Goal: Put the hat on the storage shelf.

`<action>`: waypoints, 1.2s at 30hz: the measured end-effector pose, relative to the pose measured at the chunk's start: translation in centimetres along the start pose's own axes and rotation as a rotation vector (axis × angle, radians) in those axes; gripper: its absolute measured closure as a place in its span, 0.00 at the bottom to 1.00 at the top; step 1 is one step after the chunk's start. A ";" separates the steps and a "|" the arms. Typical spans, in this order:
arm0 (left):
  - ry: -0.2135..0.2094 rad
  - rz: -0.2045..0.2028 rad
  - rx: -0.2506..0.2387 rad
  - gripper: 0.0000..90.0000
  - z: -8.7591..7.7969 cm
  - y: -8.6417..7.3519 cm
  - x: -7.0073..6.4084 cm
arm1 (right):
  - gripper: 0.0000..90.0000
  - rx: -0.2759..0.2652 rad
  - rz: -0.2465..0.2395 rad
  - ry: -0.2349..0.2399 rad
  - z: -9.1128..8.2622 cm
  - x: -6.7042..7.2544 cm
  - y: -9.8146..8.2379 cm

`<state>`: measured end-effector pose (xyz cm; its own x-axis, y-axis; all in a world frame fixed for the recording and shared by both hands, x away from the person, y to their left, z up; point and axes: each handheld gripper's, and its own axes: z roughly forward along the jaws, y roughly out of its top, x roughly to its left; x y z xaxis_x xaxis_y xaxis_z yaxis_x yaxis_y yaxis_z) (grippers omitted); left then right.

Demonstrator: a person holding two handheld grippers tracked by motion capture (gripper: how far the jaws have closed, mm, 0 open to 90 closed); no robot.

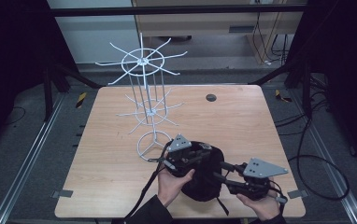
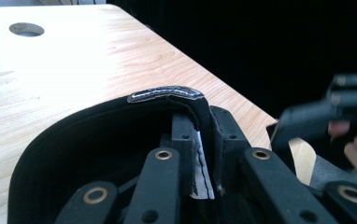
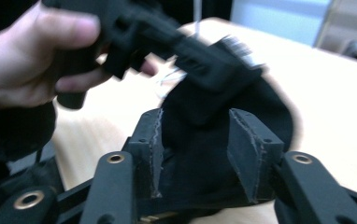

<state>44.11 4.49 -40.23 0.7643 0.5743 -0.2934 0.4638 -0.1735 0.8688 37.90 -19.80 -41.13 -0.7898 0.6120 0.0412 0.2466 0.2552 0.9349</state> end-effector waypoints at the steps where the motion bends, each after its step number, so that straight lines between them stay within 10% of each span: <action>1: -0.003 0.002 -0.002 0.90 -0.1 0.1 0.0 | 0.58 -0.017 0.010 -0.018 -0.4 -0.3 0.2; 9: -0.011 0.040 -0.042 0.90 -1.2 1.1 -0.8 | 0.51 -0.068 0.099 -0.142 -2.4 -2.5 -0.2; 27: -0.058 0.114 -0.093 0.91 -1.6 2.8 -2.6 | 0.36 -0.061 0.181 -0.051 0.7 -3.4 -1.0; 36: -0.057 0.129 -0.097 0.91 -1.7 3.1 -2.6 | 0.73 -0.039 0.164 0.012 1.9 -3.4 -0.5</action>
<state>42.82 3.84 -36.14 0.8403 0.5052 -0.1967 0.3171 -0.1636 0.9342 41.51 -20.52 -42.41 -0.7475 0.6340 0.1979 0.3505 0.1234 0.9284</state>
